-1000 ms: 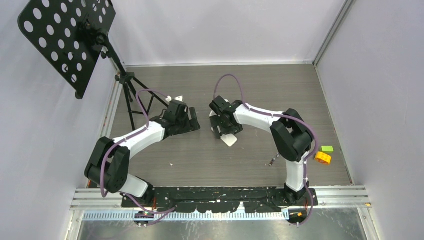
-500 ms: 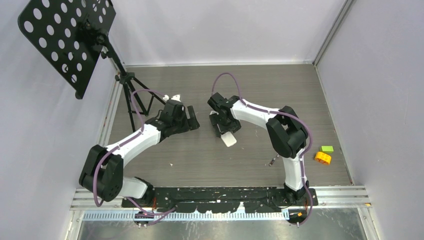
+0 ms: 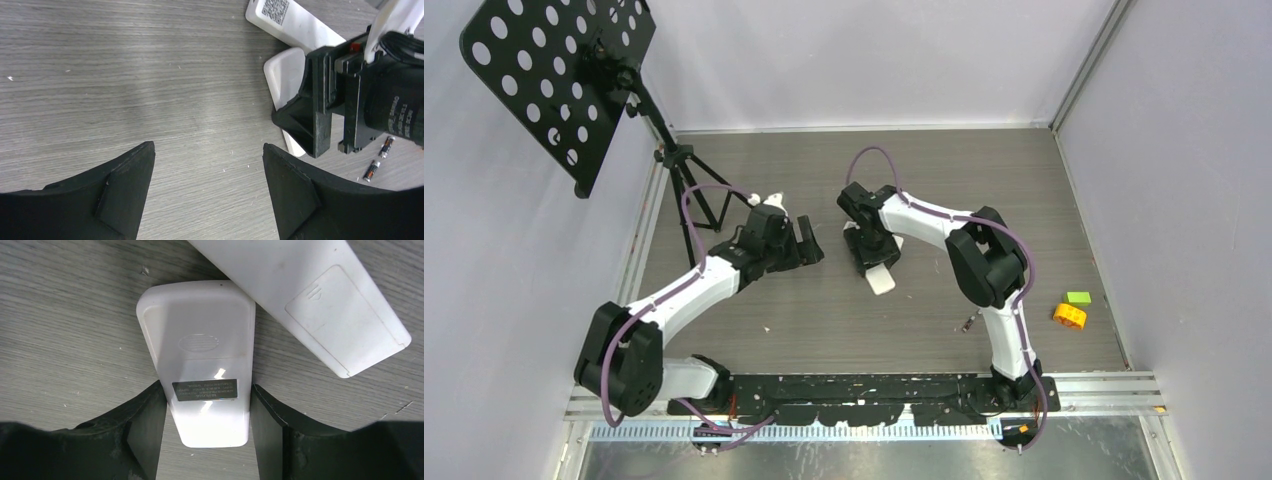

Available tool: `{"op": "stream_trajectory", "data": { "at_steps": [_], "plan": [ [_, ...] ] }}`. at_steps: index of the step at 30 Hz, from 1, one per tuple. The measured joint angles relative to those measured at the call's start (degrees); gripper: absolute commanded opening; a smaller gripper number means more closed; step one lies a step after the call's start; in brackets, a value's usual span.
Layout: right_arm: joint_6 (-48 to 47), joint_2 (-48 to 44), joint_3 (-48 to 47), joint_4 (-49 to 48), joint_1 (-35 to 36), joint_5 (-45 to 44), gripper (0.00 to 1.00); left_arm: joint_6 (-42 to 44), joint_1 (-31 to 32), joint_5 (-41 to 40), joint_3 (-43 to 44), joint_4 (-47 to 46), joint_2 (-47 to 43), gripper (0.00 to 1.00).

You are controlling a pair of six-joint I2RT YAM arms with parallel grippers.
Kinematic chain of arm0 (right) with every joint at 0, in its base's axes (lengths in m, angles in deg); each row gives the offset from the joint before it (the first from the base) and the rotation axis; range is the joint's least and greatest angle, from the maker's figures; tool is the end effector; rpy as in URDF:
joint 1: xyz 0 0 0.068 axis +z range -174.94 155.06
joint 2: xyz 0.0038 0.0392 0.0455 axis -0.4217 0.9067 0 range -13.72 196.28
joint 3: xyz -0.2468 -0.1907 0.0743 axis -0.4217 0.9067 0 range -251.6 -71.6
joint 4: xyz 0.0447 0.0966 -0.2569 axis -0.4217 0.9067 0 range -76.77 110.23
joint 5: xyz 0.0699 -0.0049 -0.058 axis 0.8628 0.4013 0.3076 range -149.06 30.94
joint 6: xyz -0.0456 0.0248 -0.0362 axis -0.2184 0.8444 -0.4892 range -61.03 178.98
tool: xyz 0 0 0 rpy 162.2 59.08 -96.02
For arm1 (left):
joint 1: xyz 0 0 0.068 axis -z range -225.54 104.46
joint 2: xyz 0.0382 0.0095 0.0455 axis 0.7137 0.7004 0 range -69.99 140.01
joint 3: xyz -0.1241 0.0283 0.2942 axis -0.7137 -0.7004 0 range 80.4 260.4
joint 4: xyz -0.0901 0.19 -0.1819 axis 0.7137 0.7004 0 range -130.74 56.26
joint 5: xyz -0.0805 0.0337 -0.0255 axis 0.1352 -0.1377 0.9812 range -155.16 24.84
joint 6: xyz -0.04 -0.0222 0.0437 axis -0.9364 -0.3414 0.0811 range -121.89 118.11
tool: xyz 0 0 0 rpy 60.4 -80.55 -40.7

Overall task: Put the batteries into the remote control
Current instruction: Pick up the remote control from the center of the board, then adjust the remote control.

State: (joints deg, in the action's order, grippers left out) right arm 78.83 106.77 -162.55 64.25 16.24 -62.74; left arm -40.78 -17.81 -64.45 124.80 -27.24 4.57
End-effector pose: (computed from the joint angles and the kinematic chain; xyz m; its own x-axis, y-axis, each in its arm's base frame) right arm 0.3461 0.2986 0.1852 -0.9188 -0.3535 -0.1757 -0.3584 0.9335 -0.0038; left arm 0.2498 -0.1319 0.2506 -0.7727 -0.3031 -0.5577 -0.0153 0.8873 -0.4610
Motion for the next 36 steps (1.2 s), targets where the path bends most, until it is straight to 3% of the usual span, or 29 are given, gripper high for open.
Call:
{"op": "stream_trajectory", "data": {
  "at_steps": [4,9,16,23,25,27,31,32,33,34,36],
  "plan": [
    [2.0,-1.0,1.5,-1.7,-0.3,0.4,0.36,0.1,0.0,3.0,-1.7,-1.5,-0.7,0.81],
    [11.6,-8.8,10.3,-10.7,-1.4,3.1,0.36,-1.0,0.1,9.8,-4.8,-8.2,-0.7,0.8],
    [35.3,-23.0,20.9,-24.7,-1.6,6.0,0.37,-5.5,6.0,11.7,-8.2,-16.7,-0.7,0.81],
    [53.5,-26.7,28.4,-34.8,1.1,6.5,0.37,-8.8,10.1,8.7,-9.2,-21.9,-2.2,0.78],
    [57.1,-27.3,30.4,-36.7,1.4,7.1,0.37,-9.1,10.3,7.9,-9.5,-21.9,-3.0,0.71],
    [60.0,-28.0,31.9,-38.4,1.4,7.7,0.37,-9.6,10.4,7.0,-9.8,-22.4,-3.7,0.53],
    [63.9,-30.6,34.8,-41.8,1.5,8.5,0.37,-10.6,10.5,6.6,-11.3,-23.7,-4.9,0.3],
    [64.7,-31.5,35.6,-42.4,1.5,8.6,0.38,-10.8,10.5,7.0,-11.6,-24.0,-5.0,0.2],
    [65.4,-32.2,36.1,-42.8,1.5,8.7,0.42,-11.1,10.5,7.5,-11.8,-24.3,-5.0,0.06],
    [65.6,-33.1,36.6,-43.1,1.5,8.7,0.5,-11.3,10.5,8.5,-12.0,-24.5,-5.0,0.0],
    [65.2,-34.6,37.7,-42.8,1.4,8.7,0.71,-9.7,10.5,10.8,-12.0,-25.6,-5.0,0.0]
  ]
}}
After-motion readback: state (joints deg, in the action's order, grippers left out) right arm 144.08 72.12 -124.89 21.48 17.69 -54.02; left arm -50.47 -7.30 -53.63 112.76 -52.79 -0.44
